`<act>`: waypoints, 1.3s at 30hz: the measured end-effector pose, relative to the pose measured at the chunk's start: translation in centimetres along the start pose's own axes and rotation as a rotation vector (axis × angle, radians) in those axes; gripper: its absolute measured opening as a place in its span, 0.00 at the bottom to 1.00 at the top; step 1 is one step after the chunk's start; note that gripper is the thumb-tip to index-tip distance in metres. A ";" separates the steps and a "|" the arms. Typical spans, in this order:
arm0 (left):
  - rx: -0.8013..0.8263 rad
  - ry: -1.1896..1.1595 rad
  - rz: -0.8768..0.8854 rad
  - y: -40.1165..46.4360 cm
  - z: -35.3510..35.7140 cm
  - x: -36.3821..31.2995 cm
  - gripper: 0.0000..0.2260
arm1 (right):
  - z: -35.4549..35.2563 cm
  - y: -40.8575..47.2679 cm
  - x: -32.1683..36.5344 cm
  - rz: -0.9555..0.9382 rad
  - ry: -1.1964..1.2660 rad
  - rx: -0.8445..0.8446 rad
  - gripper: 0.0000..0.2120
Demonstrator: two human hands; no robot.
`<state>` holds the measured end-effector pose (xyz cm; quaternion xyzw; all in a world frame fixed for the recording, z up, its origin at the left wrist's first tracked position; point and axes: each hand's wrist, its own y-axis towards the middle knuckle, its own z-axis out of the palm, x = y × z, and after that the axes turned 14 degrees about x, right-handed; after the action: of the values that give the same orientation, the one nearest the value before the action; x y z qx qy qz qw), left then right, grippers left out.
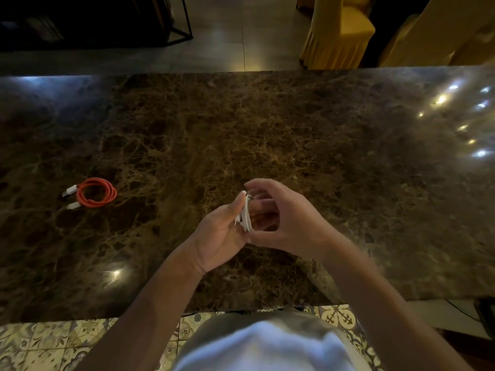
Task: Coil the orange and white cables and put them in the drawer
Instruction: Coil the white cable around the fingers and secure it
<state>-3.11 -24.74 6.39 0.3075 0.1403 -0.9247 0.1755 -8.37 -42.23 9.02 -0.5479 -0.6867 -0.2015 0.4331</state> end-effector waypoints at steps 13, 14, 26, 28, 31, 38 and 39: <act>-0.086 0.172 0.070 0.4 -0.6 0.2 0.25 | 3.1 -0.3 1.1 0.030 -0.414 -0.365 0.10; -0.084 0.190 0.062 0.4 -0.5 0.1 0.24 | 3.0 -0.2 0.9 0.055 -0.418 -0.382 0.10; 0.061 0.214 0.116 -0.5 -0.8 0.0 0.17 | 1.0 -0.9 -0.2 -0.091 0.125 -0.255 0.07; 0.025 0.198 0.116 -0.1 -0.6 0.4 0.17 | 0.2 -1.2 -0.6 -0.098 0.305 -0.126 0.06; -0.022 0.245 0.122 0.5 -0.9 0.7 0.25 | -0.1 -1.3 -0.9 -0.034 0.431 -0.079 0.06; -0.086 0.653 0.169 1.1 0.3 1.3 0.21 | -0.2 -1.1 -1.2 0.033 0.597 -0.239 0.06; -0.097 0.672 0.180 1.0 0.2 1.4 0.18 | -0.5 -1.3 -1.1 0.037 0.597 -0.190 0.06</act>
<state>-3.83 -26.04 5.51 0.5972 0.2060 -0.7448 0.2148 -9.38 -43.68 8.71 -0.5151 -0.4972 -0.4088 0.5660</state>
